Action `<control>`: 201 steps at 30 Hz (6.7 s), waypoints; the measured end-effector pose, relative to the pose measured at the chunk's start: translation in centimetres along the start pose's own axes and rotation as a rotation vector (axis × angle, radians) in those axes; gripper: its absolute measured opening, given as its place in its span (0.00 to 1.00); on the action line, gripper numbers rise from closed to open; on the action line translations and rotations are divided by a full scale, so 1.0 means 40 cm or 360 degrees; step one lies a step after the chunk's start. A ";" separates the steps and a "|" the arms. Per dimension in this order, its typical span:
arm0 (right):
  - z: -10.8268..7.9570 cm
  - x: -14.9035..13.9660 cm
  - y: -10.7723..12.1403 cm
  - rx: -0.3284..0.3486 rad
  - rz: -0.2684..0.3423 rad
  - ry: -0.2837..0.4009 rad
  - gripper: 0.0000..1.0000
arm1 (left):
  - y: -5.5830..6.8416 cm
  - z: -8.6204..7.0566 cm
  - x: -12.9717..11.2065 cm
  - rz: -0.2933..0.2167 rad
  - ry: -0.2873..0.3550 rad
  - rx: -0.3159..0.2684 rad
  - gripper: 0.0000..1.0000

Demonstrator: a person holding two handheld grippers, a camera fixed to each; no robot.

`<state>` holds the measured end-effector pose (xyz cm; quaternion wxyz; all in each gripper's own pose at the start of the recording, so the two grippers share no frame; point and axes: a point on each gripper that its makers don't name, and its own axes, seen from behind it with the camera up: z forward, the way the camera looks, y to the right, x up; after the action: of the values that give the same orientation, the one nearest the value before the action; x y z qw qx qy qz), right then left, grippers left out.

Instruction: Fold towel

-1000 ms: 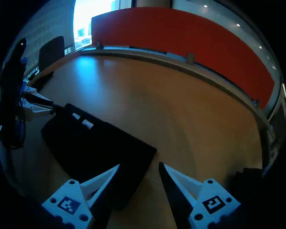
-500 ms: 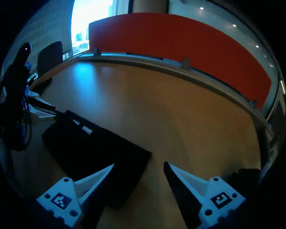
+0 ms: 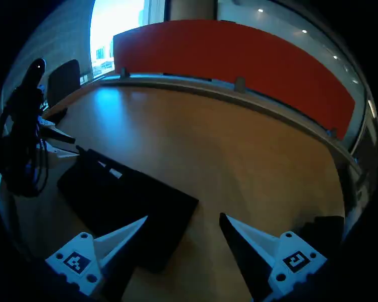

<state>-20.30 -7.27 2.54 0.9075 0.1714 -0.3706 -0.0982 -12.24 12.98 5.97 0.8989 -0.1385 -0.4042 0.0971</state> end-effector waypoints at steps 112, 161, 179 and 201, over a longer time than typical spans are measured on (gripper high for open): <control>-0.068 -0.046 -0.066 0.0194 -0.0134 -0.0004 1.00 | -0.028 -0.315 -0.202 -0.0269 0.0070 0.0116 0.95; -0.049 -0.210 -0.095 0.0397 -0.0392 -0.0341 0.17 | -0.079 -0.401 -0.322 -0.0370 0.0016 0.0186 0.95; -0.055 -0.149 -0.102 0.0368 -0.0395 -0.0247 0.07 | -0.086 -0.397 -0.314 -0.0374 0.0024 0.0176 0.95; -0.083 0.148 -0.184 0.0384 -0.0584 0.0068 0.08 | -0.104 -0.409 -0.301 -0.0371 0.0050 0.0183 0.95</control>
<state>-14.17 -15.08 1.29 0.8550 0.3453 -0.3231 -0.2130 -7.52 2.80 -11.48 0.9167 -0.0403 -0.3972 0.0128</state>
